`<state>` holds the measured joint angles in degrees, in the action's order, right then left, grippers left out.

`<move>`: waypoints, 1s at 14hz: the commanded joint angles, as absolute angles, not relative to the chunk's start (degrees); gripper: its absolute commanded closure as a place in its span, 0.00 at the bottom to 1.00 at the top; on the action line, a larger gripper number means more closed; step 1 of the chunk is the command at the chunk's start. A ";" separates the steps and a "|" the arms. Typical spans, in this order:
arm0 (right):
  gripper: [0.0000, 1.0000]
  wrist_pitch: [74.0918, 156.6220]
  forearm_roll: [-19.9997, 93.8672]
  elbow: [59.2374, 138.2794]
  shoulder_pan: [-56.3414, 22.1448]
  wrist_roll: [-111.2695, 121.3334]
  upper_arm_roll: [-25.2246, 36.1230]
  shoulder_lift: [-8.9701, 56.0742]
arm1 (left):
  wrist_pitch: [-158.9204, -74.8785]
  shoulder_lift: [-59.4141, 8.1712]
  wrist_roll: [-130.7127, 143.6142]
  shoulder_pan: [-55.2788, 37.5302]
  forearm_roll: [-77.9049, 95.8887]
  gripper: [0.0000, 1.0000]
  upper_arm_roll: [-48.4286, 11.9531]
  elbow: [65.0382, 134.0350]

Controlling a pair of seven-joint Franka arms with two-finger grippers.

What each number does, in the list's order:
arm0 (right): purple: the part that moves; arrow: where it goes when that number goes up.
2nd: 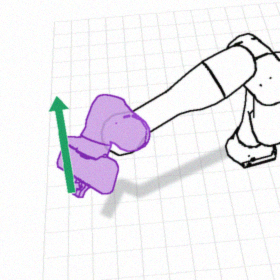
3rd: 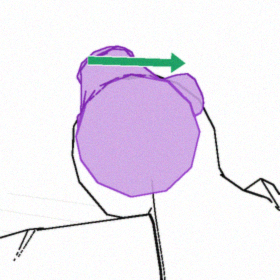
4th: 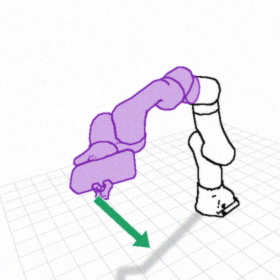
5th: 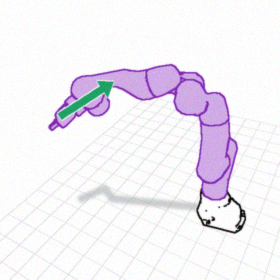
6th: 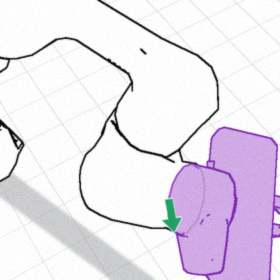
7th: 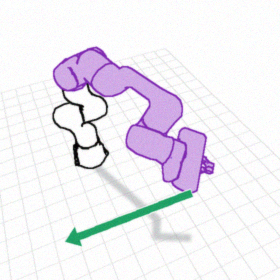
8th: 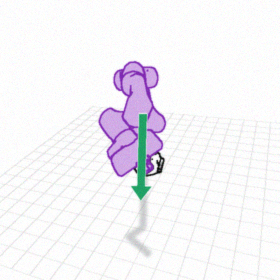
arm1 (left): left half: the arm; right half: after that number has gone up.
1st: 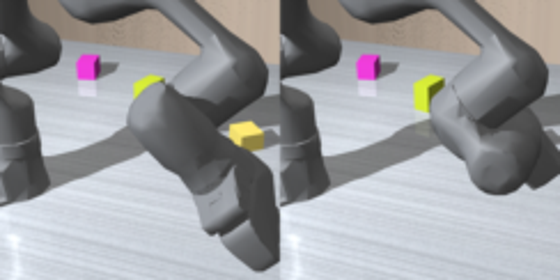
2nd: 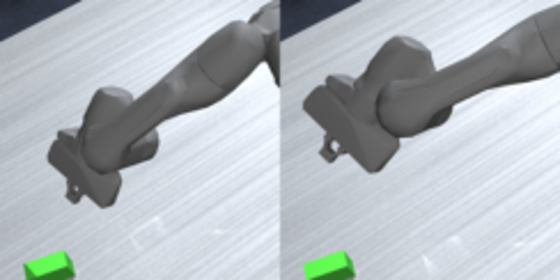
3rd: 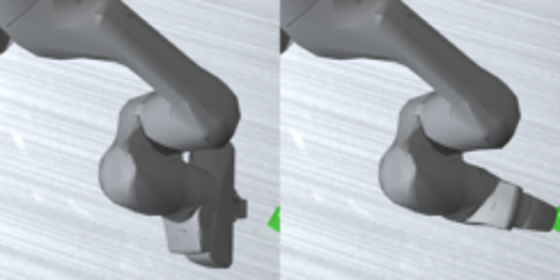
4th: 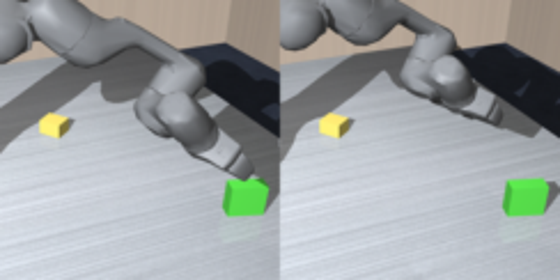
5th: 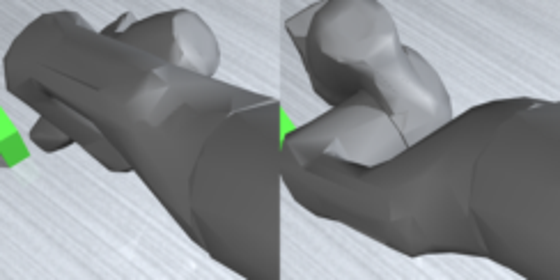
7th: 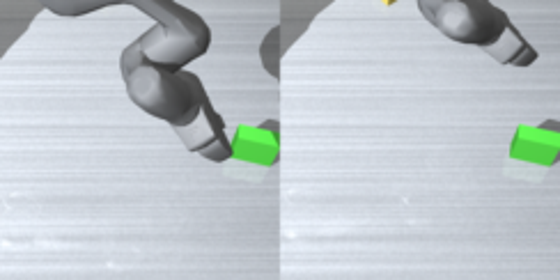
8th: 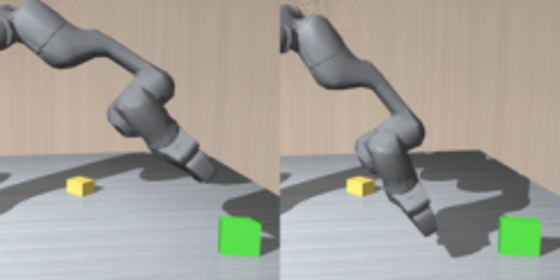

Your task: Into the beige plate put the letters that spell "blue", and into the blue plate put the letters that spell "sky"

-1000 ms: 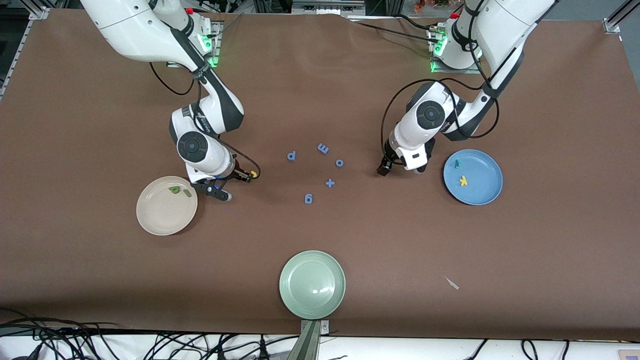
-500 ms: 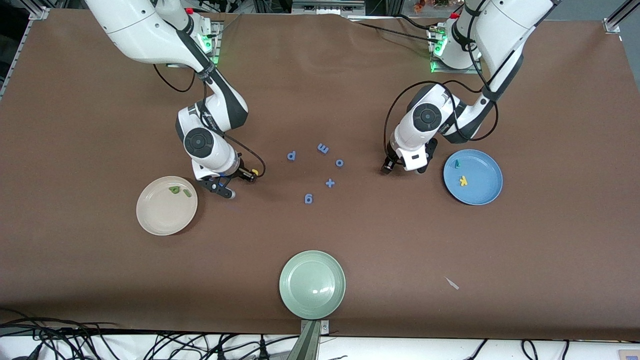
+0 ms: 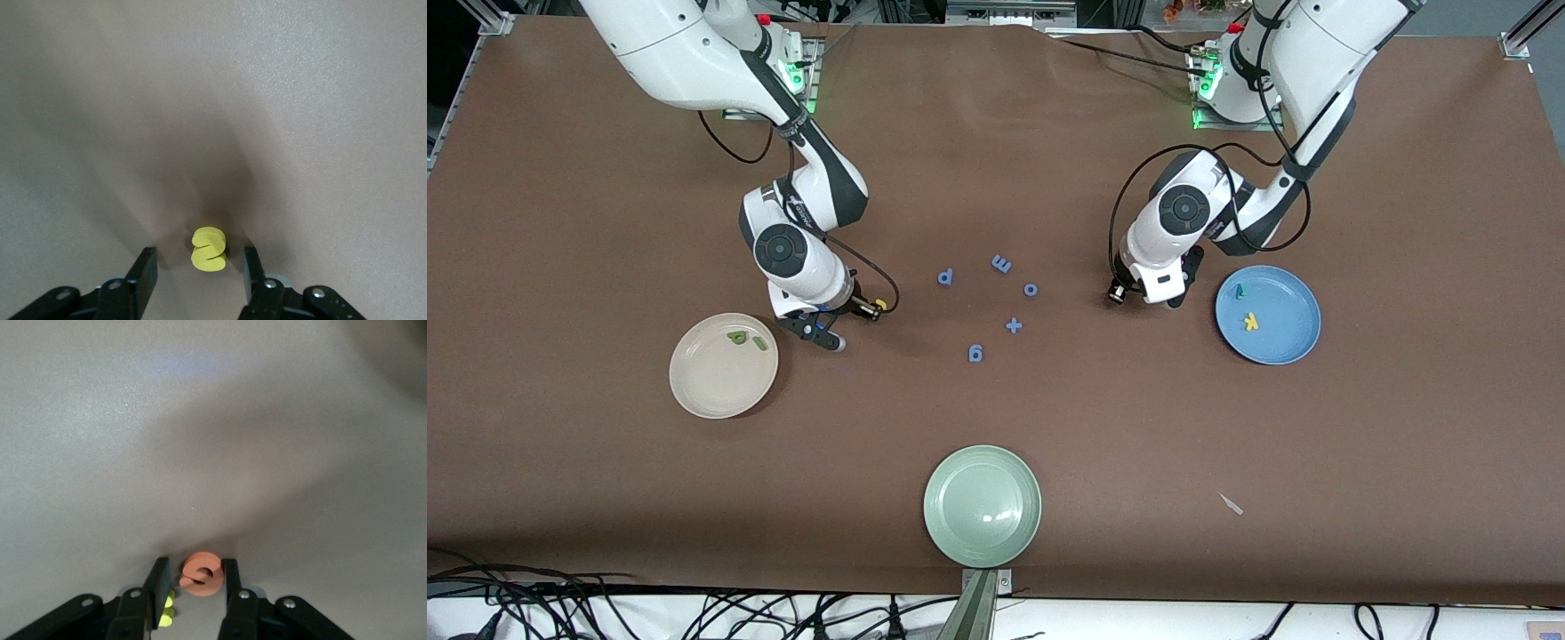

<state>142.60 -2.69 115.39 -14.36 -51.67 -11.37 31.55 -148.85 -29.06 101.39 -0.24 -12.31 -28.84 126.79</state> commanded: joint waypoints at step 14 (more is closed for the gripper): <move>0.83 123.22 -2.90 106.17 -13.71 -19.71 3.77 28.04 | -143.37 -28.31 102.39 0.61 -17.13 0.93 -28.30 124.38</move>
